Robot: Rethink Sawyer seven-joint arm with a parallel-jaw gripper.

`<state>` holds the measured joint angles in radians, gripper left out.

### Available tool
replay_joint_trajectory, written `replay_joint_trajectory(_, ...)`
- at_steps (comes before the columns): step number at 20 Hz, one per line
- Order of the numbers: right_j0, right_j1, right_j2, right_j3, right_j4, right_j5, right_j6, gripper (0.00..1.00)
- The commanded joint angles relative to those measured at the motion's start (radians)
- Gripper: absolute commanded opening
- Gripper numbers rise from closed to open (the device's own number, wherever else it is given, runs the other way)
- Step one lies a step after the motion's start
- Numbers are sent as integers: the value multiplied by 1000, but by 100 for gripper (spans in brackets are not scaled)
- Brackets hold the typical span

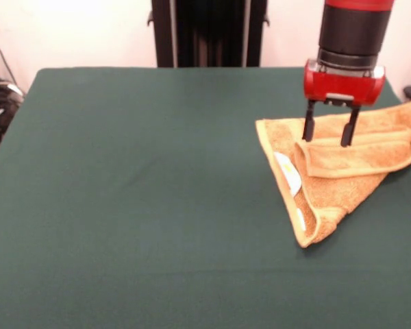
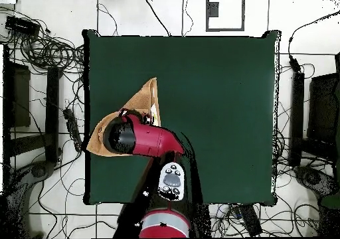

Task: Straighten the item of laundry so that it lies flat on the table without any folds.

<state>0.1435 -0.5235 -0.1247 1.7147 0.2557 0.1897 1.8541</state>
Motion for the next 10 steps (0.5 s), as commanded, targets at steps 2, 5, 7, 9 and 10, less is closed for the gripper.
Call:
replay_joint_trajectory(2,17,16,53,68,23,26,202,100)
replay_joint_trajectory(5,-5,-3,58,89,9,34,183,100)
replay_joint_trajectory(7,-13,-27,55,123,-2,22,181,100)
replay_joint_trajectory(9,-27,-65,57,171,-14,22,175,100)
replay_joint_trajectory(10,-34,-84,56,197,-20,18,174,100)
